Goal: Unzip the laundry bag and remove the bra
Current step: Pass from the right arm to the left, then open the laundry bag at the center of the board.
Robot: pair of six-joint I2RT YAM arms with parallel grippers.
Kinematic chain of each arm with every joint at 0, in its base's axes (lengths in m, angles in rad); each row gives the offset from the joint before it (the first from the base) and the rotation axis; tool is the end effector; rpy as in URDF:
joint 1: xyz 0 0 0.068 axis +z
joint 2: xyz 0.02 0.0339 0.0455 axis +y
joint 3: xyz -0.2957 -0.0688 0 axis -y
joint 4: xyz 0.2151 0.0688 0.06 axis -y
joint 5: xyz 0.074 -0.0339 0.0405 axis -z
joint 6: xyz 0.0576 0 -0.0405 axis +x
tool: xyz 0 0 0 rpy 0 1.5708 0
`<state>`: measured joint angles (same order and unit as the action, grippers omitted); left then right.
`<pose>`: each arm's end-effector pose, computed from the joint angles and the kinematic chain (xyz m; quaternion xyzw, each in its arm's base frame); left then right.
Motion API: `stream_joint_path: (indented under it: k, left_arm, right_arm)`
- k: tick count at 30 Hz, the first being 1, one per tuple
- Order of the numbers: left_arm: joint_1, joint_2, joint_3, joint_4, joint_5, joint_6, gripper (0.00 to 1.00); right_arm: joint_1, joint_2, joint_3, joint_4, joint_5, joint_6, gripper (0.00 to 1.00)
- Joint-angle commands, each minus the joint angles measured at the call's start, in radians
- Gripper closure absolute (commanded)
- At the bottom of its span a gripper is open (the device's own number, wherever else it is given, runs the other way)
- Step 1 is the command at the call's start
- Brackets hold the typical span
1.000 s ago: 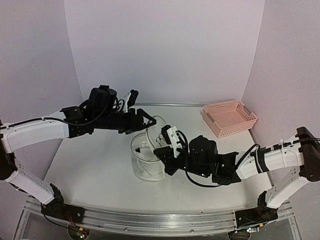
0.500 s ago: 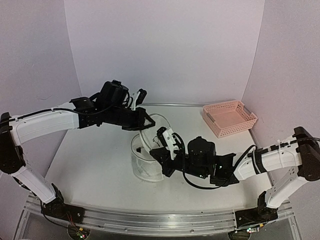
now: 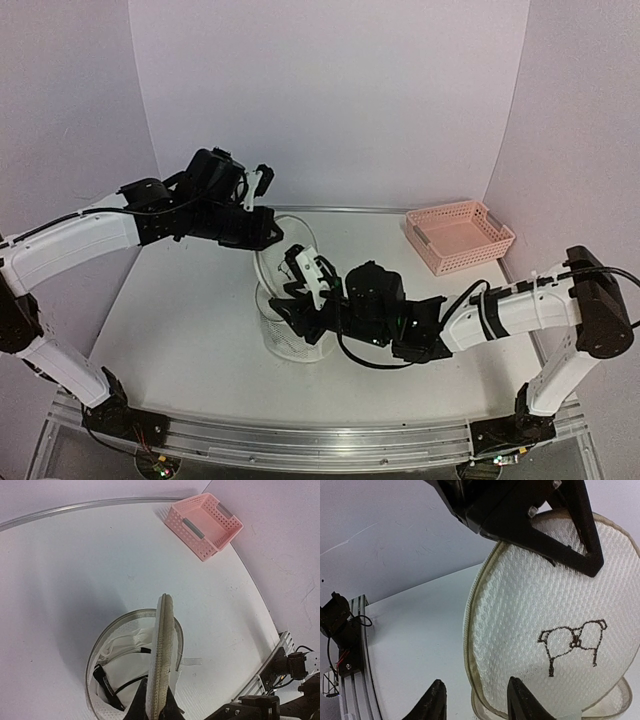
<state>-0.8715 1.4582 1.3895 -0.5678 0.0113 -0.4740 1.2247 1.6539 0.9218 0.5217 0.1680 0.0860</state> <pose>0.1999 -0.2387 0.3742 0.1788 0.8748 -0.2846 0.3491 0.1354 0.3472 0.2817 -0.3732 0.6809 0.3302 0.5366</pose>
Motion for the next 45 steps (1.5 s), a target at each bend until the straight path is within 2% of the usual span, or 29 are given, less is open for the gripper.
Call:
stream_joint_path:
  k: [1,6,13,17,22,32,38,41,45]
  left_arm:
    - [-0.004,-0.083,0.065,-0.041,-0.076,0.058,1.0]
    - [-0.011,-0.103,0.071,-0.058,-0.137,0.09,1.0]
    - [-0.029,-0.081,0.127,-0.103,-0.2,0.123,1.0]
    - [-0.103,-0.042,0.185,-0.137,-0.255,0.155,1.0]
    - [-0.23,0.001,0.207,-0.138,-0.35,0.2,1.0]
    - [-0.392,0.152,0.24,-0.141,-0.545,0.217,1.0]
    - [-0.447,0.224,0.308,-0.144,-0.578,0.204,1.0]
    - [-0.465,0.254,0.344,-0.145,-0.565,0.203,0.92]
    - [-0.479,0.279,0.372,-0.149,-0.542,0.19,0.88]
  right_arm:
    - [0.006,-0.055,0.037,-0.06,-0.017,0.024,0.53]
    - [0.006,-0.151,-0.034,-0.1,0.029,0.072,0.45]
    - [0.006,-0.207,-0.06,-0.257,0.226,0.164,0.39]
    - [0.004,-0.208,-0.077,-0.351,0.371,0.256,0.35]
    - [-0.001,-0.247,-0.131,-0.401,0.472,0.361,0.29]
    - [-0.015,-0.311,-0.169,-0.519,0.518,0.529,0.21]
    - [-0.017,-0.366,-0.217,-0.592,0.526,0.641,0.18]
    - [-0.017,-0.378,-0.23,-0.593,0.501,0.687,0.18]
    - [-0.017,-0.382,-0.243,-0.589,0.453,0.736,0.18]
